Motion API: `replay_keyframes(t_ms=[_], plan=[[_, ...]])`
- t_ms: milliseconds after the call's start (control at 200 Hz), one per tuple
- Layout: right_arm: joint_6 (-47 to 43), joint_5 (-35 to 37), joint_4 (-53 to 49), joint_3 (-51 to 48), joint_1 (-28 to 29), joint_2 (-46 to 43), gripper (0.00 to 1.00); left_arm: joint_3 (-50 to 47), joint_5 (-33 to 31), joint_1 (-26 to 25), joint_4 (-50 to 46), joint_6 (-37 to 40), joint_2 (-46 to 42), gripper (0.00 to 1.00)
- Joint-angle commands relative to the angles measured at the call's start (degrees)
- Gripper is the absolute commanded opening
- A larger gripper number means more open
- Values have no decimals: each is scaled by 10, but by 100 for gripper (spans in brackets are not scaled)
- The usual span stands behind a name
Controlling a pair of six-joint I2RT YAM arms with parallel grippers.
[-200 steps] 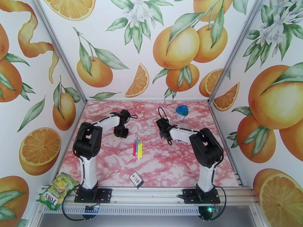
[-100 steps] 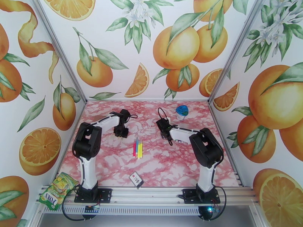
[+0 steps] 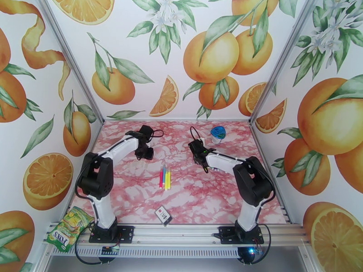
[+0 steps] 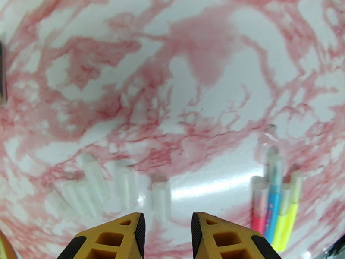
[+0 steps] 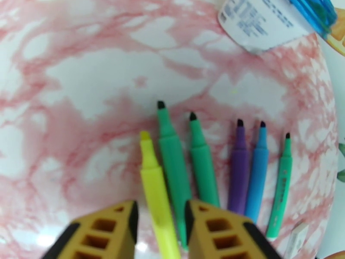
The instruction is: Open the pen caps
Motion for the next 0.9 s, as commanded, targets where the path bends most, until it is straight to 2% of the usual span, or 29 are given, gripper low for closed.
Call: replay_keyframes(t_ms=[0,55,300,405,620,896], plan=[[-27,-58,22,-10,23,-37,40,-15,29,9,36,-4,-45,35],[-27,-85,36,-18,33,-49,43,-27,37,13,51,-3,-59,36],[2,-201,61,-32,69,-65,45,-105,76,33,128,-12,-132,59],[15,-237,66,-37,79,-64,46,-132,84,42,153,-15,-162,65],[28,-328,106,-67,88,-59,47,-182,116,68,203,-23,-215,72],[34,-352,137,-76,120,-45,49,-214,137,82,242,-38,-248,74]])
